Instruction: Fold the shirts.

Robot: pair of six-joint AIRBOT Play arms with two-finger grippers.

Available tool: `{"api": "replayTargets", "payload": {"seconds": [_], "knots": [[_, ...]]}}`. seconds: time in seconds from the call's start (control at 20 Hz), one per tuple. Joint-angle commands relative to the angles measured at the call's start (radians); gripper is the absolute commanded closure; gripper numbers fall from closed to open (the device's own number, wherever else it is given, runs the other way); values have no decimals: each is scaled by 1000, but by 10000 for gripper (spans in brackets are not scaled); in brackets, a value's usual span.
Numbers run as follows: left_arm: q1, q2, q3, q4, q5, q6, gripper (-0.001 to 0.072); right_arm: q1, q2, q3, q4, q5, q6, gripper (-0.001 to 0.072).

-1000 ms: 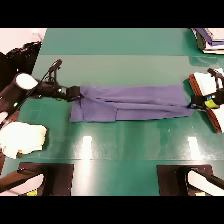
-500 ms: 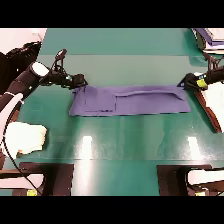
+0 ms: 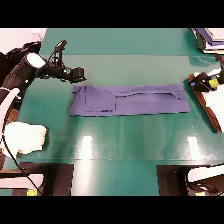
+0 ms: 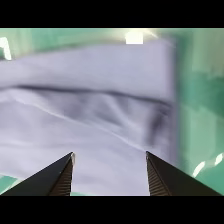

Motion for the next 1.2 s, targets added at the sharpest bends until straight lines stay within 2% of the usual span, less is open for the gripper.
{"api": "replayTargets", "payload": {"seconds": [0.0,0.35,0.65,0.7,0.75,0.8,0.85,0.9,1.0,1.15], "knots": [[0,1,8,-17,-65,2,672,-102,-23,-56,0,19,-57,203],[0,0,8,-18,-96,1,673,-119,-165,-58,81,58,-160,203],[-5,-26,7,-31,-125,-6,682,-37,-208,-58,84,57,-170,213],[-19,-28,6,-31,-119,-6,682,-21,-208,-58,84,48,-171,286],[-44,-29,6,-31,-103,-6,682,-5,-208,-53,89,44,-171,327],[-74,-29,6,-31,-79,-6,682,5,-208,-45,98,44,-182,463],[-107,-29,6,-31,-43,-5,682,11,-208,-32,115,55,-192,569],[-140,-33,8,-31,0,-5,682,13,-207,-18,122,69,-192,629],[-200,-64,42,-31,56,-5,682,13,-203,16,143,119,-192,683],[-285,-171,157,-31,51,-5,682,17,-129,23,160,154,-185,692]]}}
